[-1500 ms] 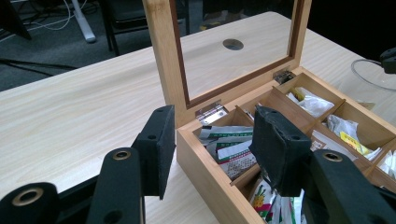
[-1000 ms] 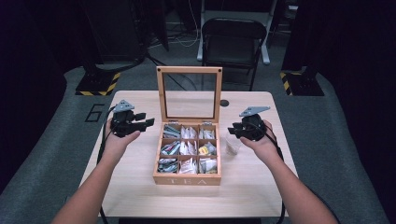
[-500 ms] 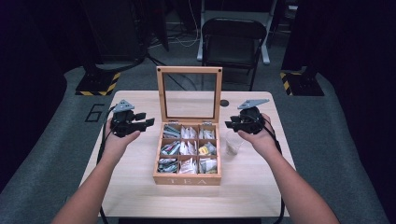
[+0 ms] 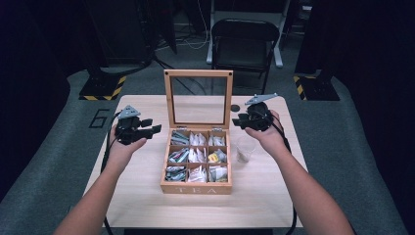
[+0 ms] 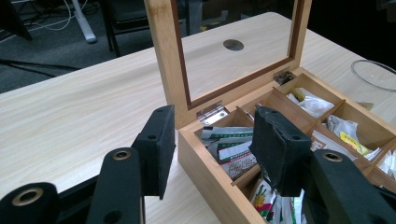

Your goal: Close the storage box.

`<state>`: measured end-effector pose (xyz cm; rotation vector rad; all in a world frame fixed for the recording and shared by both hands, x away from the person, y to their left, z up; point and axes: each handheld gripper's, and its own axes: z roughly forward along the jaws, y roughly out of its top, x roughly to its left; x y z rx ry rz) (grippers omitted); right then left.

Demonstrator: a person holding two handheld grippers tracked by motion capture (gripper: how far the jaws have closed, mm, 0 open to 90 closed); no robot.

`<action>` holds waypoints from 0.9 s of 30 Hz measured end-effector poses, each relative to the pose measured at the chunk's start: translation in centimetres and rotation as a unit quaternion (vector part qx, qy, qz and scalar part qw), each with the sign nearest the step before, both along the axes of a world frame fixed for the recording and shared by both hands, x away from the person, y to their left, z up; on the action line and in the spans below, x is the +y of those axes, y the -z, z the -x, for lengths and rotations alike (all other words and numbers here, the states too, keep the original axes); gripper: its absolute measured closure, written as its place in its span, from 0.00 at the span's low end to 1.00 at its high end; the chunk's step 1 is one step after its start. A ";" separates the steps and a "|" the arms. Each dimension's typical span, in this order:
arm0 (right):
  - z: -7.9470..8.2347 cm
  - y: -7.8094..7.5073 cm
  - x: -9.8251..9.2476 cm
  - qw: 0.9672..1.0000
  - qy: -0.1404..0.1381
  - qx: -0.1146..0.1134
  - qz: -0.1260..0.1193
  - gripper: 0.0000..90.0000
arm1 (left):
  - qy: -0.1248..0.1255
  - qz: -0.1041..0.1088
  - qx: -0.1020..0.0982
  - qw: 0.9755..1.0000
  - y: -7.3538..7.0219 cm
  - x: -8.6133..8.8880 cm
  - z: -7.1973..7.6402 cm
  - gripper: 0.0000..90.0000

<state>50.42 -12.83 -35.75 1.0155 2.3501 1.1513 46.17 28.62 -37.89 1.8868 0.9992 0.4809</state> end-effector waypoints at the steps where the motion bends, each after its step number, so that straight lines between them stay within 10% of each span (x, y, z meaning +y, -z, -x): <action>1: -0.2 -0.1 0.1 1.000 0.000 -0.002 0.002 0.69 | 0.000 0.000 0.000 1.000 0.0 0.0 0.0 0.55; 27: -4.3 1.6 1.5 1.000 0.007 0.010 0.000 0.59 | 0.003 0.001 -0.001 1.000 -0.3 0.0 -0.1 0.55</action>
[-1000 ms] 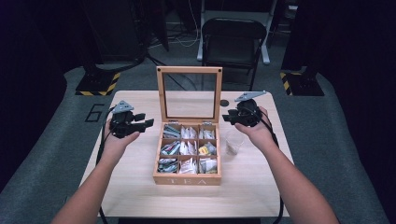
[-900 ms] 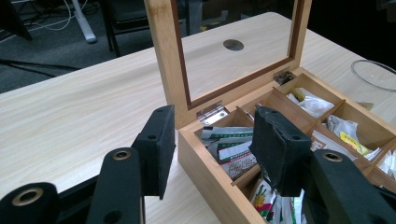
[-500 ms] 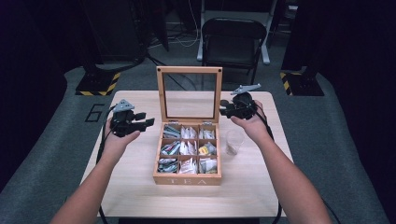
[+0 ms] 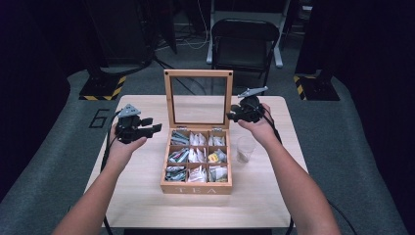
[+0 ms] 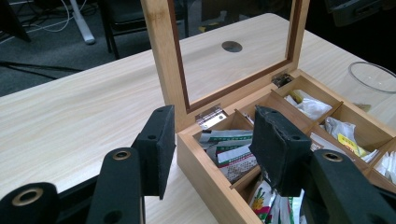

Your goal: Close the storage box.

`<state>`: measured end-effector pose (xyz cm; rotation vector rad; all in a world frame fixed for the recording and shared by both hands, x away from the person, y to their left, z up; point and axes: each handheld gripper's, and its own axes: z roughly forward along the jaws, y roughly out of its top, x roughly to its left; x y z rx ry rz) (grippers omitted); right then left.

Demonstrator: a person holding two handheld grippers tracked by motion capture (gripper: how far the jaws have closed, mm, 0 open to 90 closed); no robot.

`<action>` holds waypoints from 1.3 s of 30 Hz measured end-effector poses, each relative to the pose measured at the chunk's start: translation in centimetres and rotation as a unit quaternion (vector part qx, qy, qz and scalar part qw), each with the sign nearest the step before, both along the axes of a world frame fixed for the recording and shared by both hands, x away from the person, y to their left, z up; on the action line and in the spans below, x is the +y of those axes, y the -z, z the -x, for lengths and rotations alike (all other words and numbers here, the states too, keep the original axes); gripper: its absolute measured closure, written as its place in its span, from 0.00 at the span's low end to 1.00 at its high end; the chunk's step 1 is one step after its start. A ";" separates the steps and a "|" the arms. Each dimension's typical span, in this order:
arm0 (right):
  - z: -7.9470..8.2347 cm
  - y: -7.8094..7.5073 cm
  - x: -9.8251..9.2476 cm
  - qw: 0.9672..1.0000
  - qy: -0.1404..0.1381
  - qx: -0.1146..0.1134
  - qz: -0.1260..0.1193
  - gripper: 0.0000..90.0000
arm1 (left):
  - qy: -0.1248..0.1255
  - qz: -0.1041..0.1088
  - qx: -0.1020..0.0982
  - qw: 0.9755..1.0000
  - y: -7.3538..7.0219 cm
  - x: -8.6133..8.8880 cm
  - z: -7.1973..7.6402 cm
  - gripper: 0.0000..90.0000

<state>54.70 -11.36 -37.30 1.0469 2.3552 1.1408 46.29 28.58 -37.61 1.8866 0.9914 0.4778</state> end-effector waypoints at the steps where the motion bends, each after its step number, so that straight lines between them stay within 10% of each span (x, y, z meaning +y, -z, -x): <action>1: -0.1 0.1 0.0 1.000 0.000 0.001 0.001 0.59 | 0.000 0.000 0.001 1.000 0.0 0.0 0.0 0.55; 39: -2.8 0.8 0.9 0.999 -0.012 -0.020 -0.034 0.52 | -0.020 -0.003 -0.001 1.000 -0.1 1.9 1.5 0.55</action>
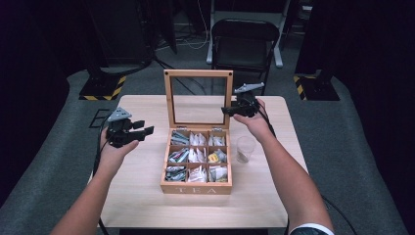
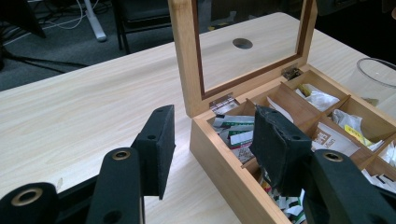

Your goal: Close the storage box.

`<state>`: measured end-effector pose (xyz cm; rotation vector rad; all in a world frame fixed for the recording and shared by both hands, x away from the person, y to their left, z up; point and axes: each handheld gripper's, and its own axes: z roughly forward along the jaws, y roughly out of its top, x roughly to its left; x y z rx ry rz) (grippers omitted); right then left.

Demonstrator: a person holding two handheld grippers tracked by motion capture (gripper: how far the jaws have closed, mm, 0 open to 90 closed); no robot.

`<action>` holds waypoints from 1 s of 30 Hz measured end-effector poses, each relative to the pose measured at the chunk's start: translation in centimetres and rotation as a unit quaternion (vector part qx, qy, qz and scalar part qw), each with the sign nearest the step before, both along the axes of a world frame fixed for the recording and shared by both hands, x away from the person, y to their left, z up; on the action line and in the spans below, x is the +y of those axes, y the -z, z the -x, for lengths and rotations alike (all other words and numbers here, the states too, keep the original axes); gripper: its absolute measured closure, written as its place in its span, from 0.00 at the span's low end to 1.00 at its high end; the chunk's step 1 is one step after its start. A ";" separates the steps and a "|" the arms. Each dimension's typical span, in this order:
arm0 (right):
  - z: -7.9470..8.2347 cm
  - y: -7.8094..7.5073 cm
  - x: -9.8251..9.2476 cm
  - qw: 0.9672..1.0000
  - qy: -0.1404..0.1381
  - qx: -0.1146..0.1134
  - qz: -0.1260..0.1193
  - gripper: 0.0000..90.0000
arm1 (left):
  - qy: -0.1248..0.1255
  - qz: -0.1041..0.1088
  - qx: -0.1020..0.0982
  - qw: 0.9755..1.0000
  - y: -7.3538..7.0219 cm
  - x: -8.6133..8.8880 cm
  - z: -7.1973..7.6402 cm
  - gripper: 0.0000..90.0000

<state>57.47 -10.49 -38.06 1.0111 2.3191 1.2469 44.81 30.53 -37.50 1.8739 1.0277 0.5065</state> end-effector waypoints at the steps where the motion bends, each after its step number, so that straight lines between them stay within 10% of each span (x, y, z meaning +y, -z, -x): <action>1: 0.0 0.0 0.0 1.000 0.000 0.000 0.000 0.52 | 0.000 0.000 0.000 1.000 0.0 0.0 0.0 0.55; 30: 2.7 -2.5 -1.1 0.999 -0.037 0.015 -0.026 0.71 | 0.015 -0.005 -0.010 1.000 -1.1 -1.9 -0.5 0.55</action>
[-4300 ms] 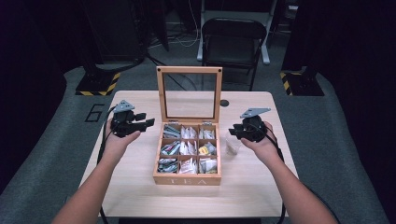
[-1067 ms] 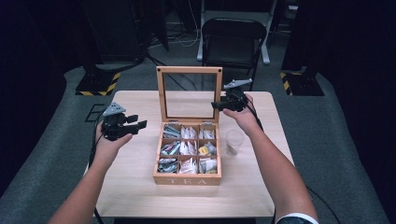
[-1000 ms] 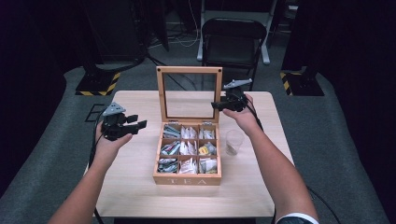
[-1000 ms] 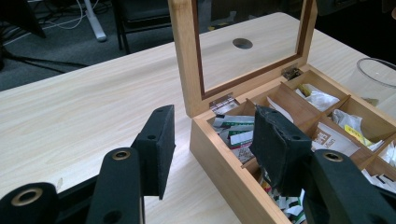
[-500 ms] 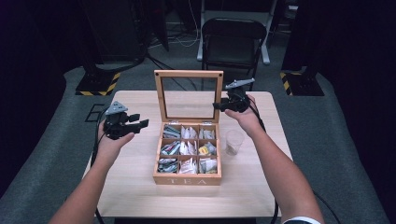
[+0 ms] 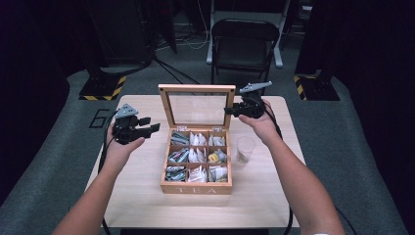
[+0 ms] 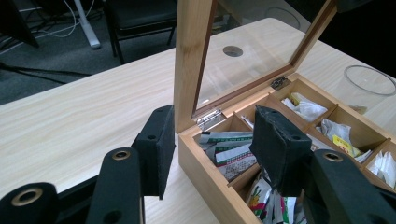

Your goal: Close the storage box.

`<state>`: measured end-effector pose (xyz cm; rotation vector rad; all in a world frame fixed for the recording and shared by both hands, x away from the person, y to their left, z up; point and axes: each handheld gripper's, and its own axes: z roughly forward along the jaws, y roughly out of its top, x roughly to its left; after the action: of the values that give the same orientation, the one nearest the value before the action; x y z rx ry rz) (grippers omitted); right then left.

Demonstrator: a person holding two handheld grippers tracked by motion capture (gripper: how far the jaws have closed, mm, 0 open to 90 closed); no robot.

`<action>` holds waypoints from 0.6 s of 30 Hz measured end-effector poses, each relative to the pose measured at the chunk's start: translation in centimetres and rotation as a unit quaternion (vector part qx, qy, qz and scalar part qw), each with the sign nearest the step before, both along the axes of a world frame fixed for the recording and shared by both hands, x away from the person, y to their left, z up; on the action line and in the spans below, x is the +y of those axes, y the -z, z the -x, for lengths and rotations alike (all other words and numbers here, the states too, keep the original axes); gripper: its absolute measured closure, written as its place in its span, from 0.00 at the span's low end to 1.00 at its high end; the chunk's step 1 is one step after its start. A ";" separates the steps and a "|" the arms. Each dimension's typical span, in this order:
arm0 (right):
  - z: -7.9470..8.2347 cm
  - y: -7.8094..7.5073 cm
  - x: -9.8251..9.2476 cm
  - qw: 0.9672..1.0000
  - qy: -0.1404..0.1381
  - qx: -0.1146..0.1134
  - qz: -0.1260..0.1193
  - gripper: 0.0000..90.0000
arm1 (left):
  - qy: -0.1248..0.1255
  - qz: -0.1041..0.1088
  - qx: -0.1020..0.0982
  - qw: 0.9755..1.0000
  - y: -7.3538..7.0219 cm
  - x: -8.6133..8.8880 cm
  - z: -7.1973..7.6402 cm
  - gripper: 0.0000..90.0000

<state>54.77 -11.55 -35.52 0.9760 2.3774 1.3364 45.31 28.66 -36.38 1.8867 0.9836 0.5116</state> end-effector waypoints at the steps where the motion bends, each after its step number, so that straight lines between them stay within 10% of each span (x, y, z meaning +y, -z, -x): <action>1: 0.1 0.0 0.0 1.000 -0.001 -0.002 0.002 0.70 | -0.001 0.004 -0.002 1.000 0.0 -0.1 0.0 0.55; 18: 2.2 -0.3 -0.4 0.999 -0.034 -0.014 0.001 0.66 | 0.014 0.000 -0.004 1.000 -0.8 -1.2 -0.4 0.55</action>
<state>52.52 -11.94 -35.27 0.8784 2.4098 1.3622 45.69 27.51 -35.61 1.8935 0.9498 0.5022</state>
